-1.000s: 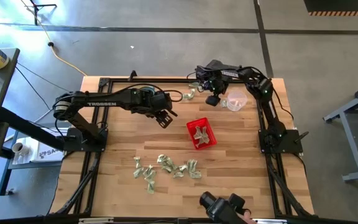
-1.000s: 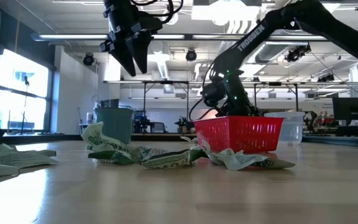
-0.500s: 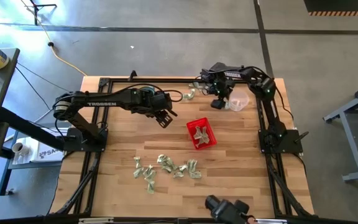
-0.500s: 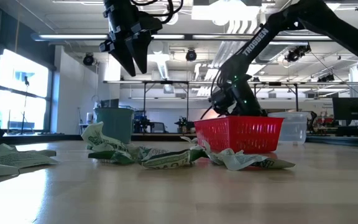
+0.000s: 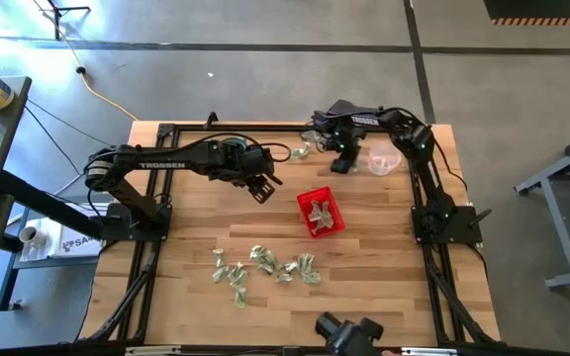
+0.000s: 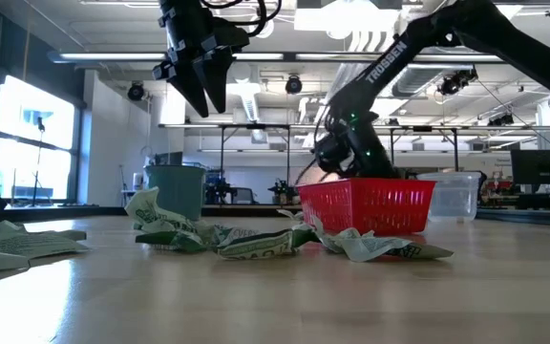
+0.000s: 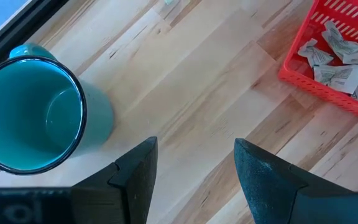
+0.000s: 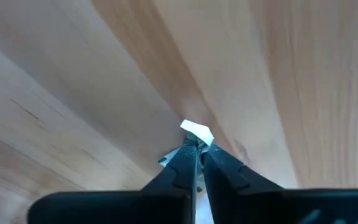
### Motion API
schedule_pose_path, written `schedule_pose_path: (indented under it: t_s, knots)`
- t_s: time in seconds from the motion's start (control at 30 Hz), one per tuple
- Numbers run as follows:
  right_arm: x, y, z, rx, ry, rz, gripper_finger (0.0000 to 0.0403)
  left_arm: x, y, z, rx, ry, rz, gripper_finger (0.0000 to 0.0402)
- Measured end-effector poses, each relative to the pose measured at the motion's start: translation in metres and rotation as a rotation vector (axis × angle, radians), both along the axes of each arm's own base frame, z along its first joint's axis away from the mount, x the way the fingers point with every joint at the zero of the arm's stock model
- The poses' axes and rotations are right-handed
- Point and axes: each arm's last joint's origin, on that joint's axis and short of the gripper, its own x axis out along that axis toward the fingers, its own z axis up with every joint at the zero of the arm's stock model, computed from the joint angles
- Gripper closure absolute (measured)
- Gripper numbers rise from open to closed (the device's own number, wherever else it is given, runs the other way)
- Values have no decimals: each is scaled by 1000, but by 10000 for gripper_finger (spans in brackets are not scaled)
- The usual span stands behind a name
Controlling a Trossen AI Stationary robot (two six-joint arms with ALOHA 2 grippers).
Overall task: Pick and place items into bin
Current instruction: Put the stevia packet into the orange bin
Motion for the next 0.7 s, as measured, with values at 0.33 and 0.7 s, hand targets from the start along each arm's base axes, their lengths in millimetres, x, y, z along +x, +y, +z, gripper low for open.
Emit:
schedule_pose_path:
  t_s: [0.33,0.7]
  knots:
    - [60,52,79,96,-241,39,395,-6,-1,-2,-4,69,-17,156]
    - [93,149,116,84,-329,211,356,-11,-5,-5,-48,147,-109,156]
